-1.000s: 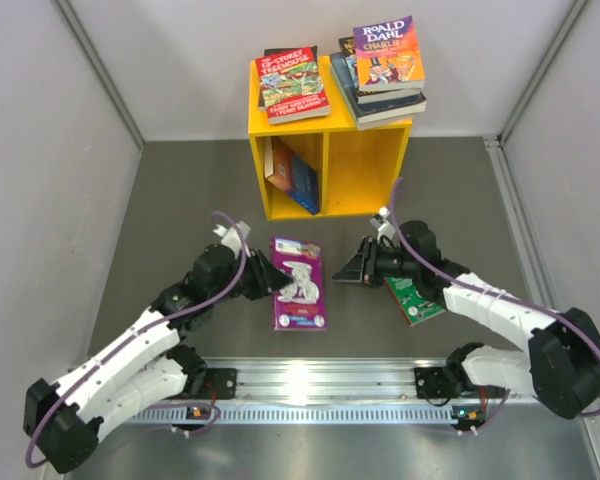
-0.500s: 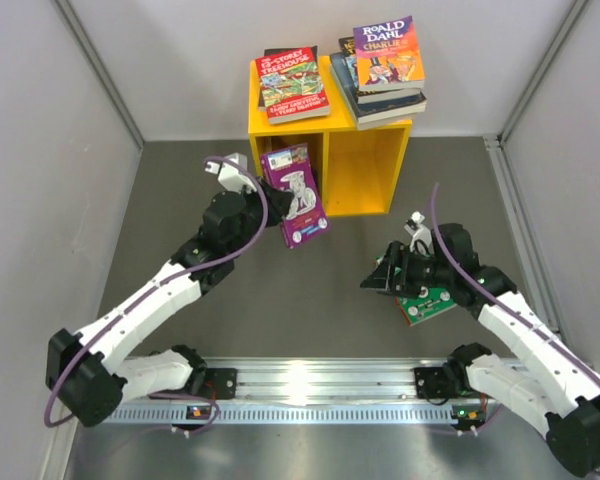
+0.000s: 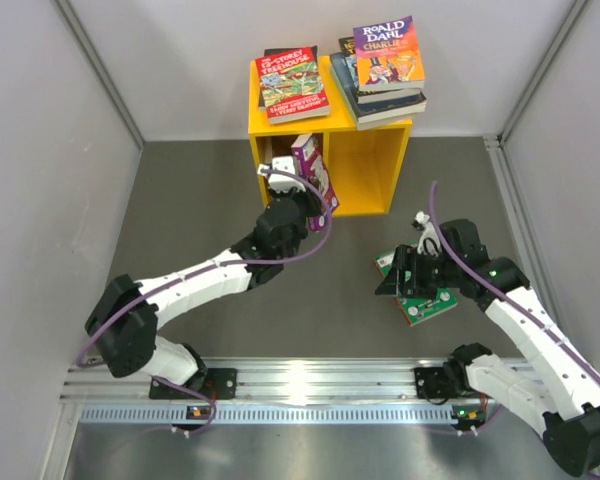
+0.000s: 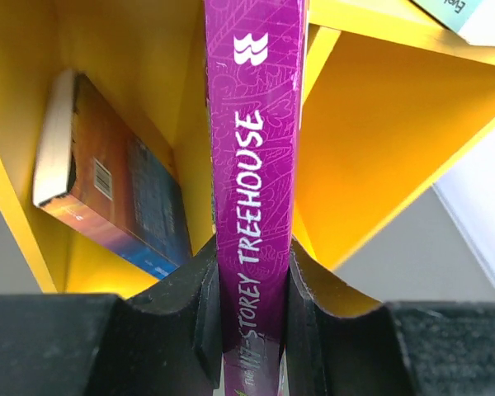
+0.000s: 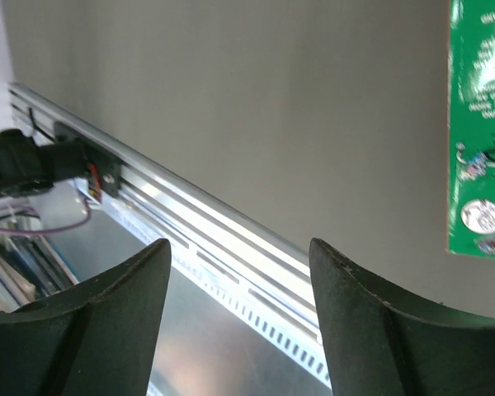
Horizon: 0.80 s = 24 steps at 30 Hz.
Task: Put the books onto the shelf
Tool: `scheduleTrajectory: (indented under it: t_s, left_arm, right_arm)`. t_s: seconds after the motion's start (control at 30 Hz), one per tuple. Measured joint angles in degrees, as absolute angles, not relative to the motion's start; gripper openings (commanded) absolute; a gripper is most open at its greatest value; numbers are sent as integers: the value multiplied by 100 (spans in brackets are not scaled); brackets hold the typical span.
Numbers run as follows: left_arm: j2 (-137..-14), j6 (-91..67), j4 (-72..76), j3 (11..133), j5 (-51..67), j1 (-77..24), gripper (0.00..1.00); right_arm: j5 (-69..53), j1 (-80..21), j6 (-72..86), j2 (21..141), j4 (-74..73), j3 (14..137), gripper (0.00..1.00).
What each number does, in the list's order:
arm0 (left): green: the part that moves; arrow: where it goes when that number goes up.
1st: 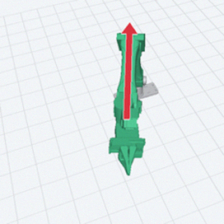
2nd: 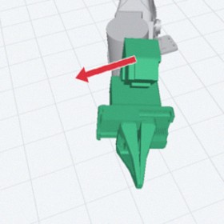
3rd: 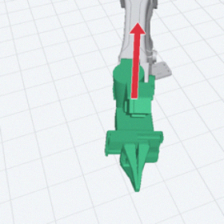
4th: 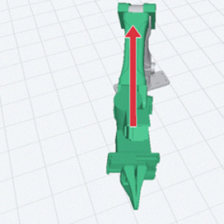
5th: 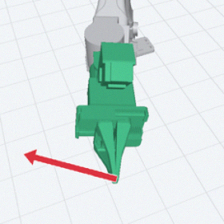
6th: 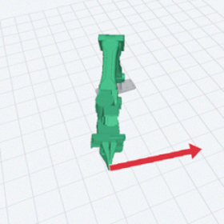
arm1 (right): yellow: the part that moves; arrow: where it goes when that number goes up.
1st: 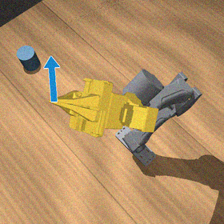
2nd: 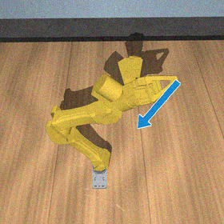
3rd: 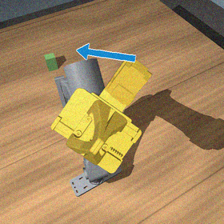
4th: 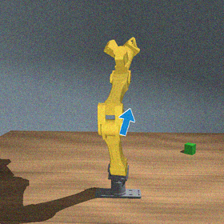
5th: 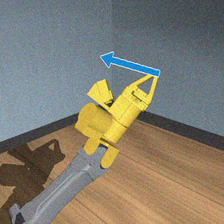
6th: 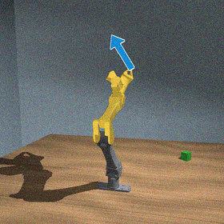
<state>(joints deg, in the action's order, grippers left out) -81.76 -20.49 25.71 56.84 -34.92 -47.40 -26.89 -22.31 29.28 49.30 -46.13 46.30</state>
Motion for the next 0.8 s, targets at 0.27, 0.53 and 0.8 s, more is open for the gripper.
scheduleTrajectory:
  t_s: [0.27,0.53,0.8]
  left_arm:
    - [-8667,-622,3957,5463,-4539,-5006,0]
    - [-8989,392,5636,4960,-5299,-4884,0]
    - [-9400,132,6816,4700,-5476,-4845,0]
  right_arm:
    - [-2418,-2252,2506,4976,-5339,4762,66]
    - [-2180,-2329,2283,4993,-5588,4853,65]
    - [-2062,-2357,2178,4853,-5798,4838,64]
